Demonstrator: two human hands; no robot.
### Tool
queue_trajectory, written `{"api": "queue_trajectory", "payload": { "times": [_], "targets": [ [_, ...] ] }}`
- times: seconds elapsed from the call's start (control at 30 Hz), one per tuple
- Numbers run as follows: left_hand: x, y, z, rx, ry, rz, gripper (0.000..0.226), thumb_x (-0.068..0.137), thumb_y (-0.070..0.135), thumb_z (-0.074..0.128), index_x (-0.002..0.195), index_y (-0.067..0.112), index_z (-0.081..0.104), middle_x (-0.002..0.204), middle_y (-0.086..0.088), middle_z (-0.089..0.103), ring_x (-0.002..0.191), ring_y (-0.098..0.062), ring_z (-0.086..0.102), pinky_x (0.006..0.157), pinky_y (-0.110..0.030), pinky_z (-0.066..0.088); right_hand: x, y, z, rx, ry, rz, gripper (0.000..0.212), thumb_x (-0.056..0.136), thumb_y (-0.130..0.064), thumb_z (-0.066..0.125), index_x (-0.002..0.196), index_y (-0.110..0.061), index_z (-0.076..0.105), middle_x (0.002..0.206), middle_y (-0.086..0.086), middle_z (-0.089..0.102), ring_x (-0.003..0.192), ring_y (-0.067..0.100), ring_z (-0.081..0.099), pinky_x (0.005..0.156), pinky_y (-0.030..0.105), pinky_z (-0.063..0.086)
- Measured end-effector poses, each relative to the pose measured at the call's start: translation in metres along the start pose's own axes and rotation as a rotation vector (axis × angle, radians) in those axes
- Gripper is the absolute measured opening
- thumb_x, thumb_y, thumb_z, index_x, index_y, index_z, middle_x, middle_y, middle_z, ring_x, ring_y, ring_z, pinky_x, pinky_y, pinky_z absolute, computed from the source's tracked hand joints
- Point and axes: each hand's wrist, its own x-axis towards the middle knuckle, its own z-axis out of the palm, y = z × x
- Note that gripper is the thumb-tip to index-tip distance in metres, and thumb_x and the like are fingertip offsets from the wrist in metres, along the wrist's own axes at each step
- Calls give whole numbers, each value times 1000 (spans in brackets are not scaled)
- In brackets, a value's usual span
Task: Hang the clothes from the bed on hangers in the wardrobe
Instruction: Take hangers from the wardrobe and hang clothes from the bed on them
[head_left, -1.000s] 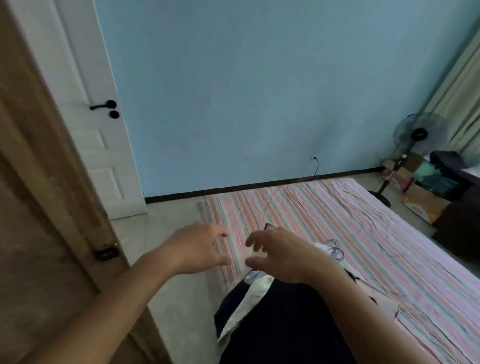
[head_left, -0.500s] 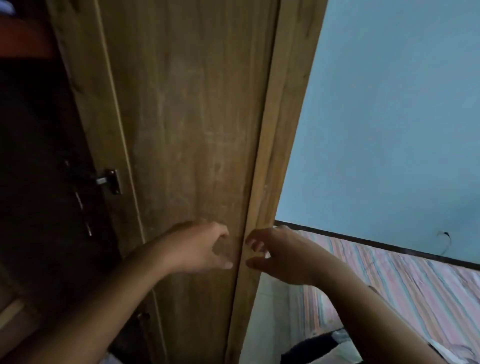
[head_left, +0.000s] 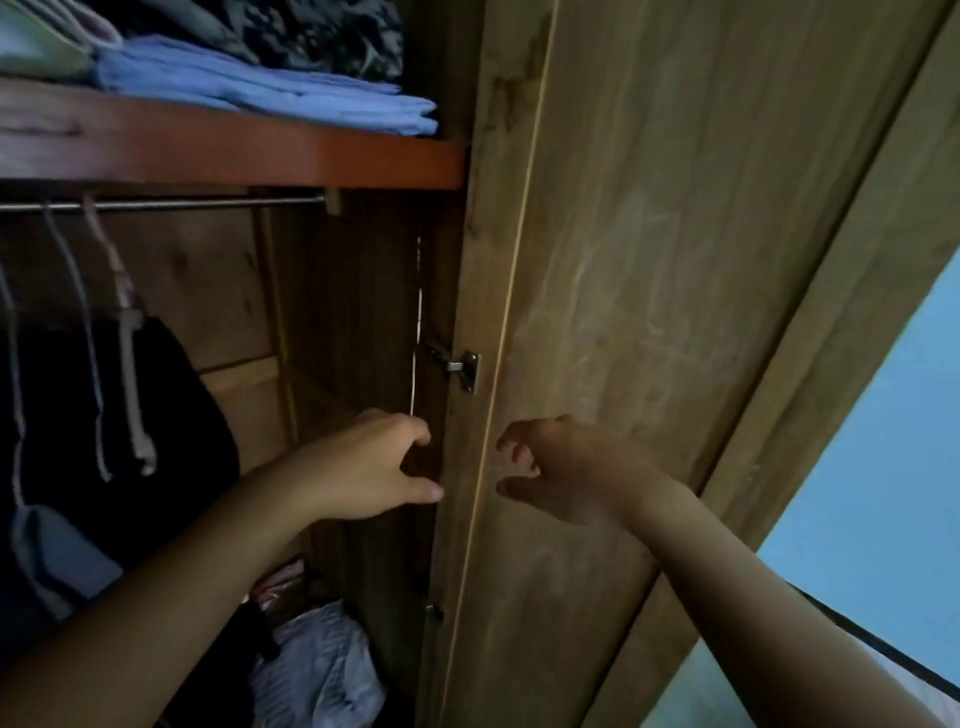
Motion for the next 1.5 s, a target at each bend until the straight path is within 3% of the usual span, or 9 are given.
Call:
{"api": "queue_trajectory", "payload": {
  "times": [0.37,0.5,0.67,0.8,0.87,1.0,1.1,1.2,1.5],
  "targets": [
    [-68,-57,-43,185,153,-302,71,87,60,60,145,23,41,139,1,50,118,-14,52,94,-31,48,63,-82,-3,67,-80,-180,21,94,-41,63,111,-29,66,103,-7,66,97,14,63,89,40,55],
    [-83,-80,-65,251,204,-377,60,89,59,58,138,24,48,124,1,58,107,-16,58,88,-37,52,94,-131,-2,143,-42,-260,17,95,-38,61,103,-23,66,100,-4,67,94,15,64,86,39,56],
    [-91,-120,-85,340,298,-478,35,95,46,54,116,18,58,100,0,60,86,-16,58,73,-35,54,136,-199,13,241,-22,-300,38,97,-45,57,118,-16,66,113,3,65,101,20,63,86,39,56],
    [-88,-150,-91,333,395,-475,23,97,30,52,112,15,60,100,-5,56,91,-23,54,71,-35,49,163,-242,28,349,-34,-279,44,101,-43,52,120,-5,62,120,12,64,105,26,62,89,39,54],
    [-86,-160,-94,367,421,-491,25,96,24,50,117,13,58,110,-11,55,106,-30,51,78,-37,46,176,-259,34,373,-27,-266,40,102,-41,48,121,-7,59,119,12,62,101,26,61,78,32,52],
    [-83,-175,-98,384,435,-510,31,96,26,51,122,11,57,120,-14,54,115,-34,49,91,-41,47,204,-281,48,416,26,-189,22,101,-29,52,110,-8,53,91,5,54,64,10,46,48,24,32],
    [-83,-183,-100,365,445,-504,31,95,28,52,121,12,58,120,-14,56,115,-34,50,92,-42,47,219,-291,56,441,82,-139,28,98,-20,56,119,-1,55,114,16,64,88,26,63,63,24,42],
    [-84,-189,-100,328,491,-483,31,96,29,53,122,14,58,119,-12,58,113,-34,52,91,-43,48,225,-292,62,516,170,-66,28,96,-12,57,120,3,55,121,19,63,110,33,62,72,28,42],
    [-78,-193,-101,238,604,-437,40,97,31,55,133,14,56,128,-10,59,118,-31,53,91,-40,49,229,-243,46,648,341,10,20,94,-10,53,106,-2,66,106,14,68,97,30,66,82,36,57]
  ]
}}
